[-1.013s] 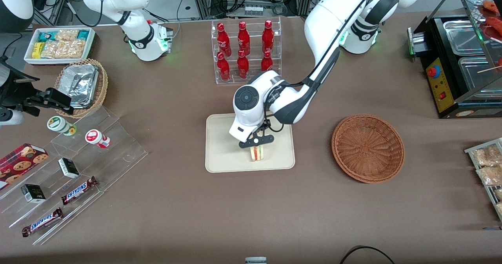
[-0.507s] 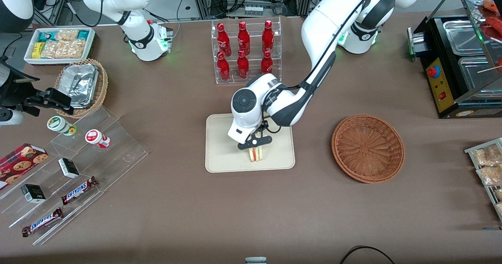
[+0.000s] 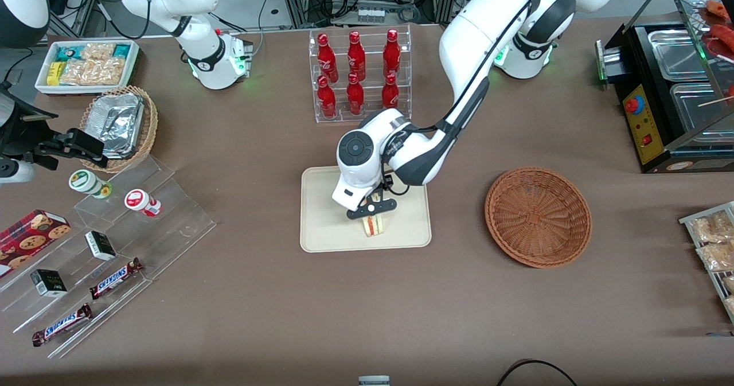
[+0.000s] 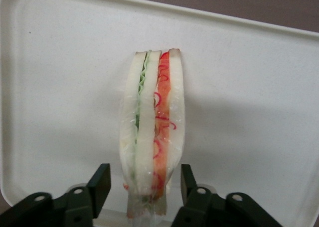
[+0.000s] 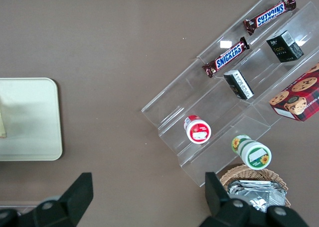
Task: Place sandwich from basket to tray
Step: 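Lower the sandwich onto the tray and open the left gripper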
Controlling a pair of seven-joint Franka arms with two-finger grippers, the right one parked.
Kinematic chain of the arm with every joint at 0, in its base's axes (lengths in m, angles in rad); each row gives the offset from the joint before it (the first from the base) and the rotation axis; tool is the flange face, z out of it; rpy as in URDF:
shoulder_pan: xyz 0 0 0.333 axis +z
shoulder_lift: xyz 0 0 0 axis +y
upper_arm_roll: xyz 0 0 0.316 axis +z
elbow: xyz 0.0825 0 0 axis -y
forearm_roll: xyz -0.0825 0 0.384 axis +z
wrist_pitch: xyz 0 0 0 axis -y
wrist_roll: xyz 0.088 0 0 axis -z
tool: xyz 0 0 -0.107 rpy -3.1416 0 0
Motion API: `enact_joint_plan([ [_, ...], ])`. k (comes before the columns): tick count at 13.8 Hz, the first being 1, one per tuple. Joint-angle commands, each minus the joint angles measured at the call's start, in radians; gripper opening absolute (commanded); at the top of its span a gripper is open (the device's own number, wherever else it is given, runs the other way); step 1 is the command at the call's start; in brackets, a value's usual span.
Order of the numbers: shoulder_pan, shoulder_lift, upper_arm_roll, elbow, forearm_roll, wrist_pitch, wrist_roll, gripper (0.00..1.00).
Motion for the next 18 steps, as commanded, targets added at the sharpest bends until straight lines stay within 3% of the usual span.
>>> enact_joint_plan([
  [1,-0.005,-0.036,0.010,0.022,0.009,-0.048,-0.012,1.00],
  [9,0.000,-0.186,0.016,0.022,0.010,-0.235,0.080,1.00],
  [14,0.001,-0.266,0.086,0.010,0.004,-0.335,0.111,1.00],
  [18,0.000,-0.357,0.221,-0.054,-0.098,-0.338,0.250,1.00],
])
